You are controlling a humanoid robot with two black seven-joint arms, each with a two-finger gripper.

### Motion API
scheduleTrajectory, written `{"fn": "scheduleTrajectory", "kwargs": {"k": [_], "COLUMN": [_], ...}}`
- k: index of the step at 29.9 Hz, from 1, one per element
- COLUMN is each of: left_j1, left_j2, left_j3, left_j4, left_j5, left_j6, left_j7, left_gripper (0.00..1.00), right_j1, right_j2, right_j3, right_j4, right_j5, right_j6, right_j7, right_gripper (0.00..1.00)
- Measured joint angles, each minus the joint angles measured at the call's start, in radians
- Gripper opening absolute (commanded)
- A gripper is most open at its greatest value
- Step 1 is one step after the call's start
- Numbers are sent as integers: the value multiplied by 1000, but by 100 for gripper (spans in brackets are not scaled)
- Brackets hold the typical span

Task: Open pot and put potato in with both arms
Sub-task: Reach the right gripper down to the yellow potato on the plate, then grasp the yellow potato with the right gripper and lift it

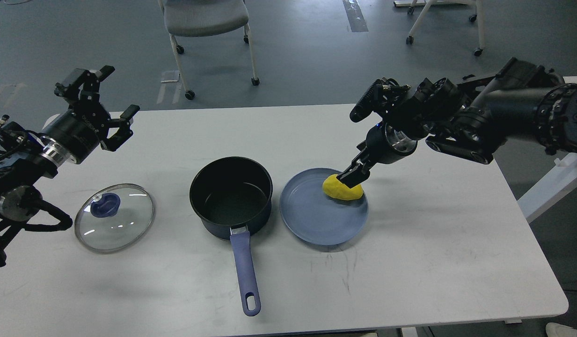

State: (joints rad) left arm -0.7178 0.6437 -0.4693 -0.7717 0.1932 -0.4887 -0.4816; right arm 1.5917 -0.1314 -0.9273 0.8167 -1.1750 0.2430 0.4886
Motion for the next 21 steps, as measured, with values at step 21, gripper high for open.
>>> {"fn": "scheduleTrajectory", "kwargs": {"k": [21], "left_j1": [-3], "left_j2": [4], "left_j3": [0], "left_j4": [0], "left_j5": [5], "left_j6": [0], "left_j7": [1], "left_gripper": [98], "right_j1": [-130], "right_j2": [101], "right_j3": [-38], "right_j4": [-109], "right_j5": [2], "right_j6": [-87], "right_j7": [0], "right_gripper": [96]}}
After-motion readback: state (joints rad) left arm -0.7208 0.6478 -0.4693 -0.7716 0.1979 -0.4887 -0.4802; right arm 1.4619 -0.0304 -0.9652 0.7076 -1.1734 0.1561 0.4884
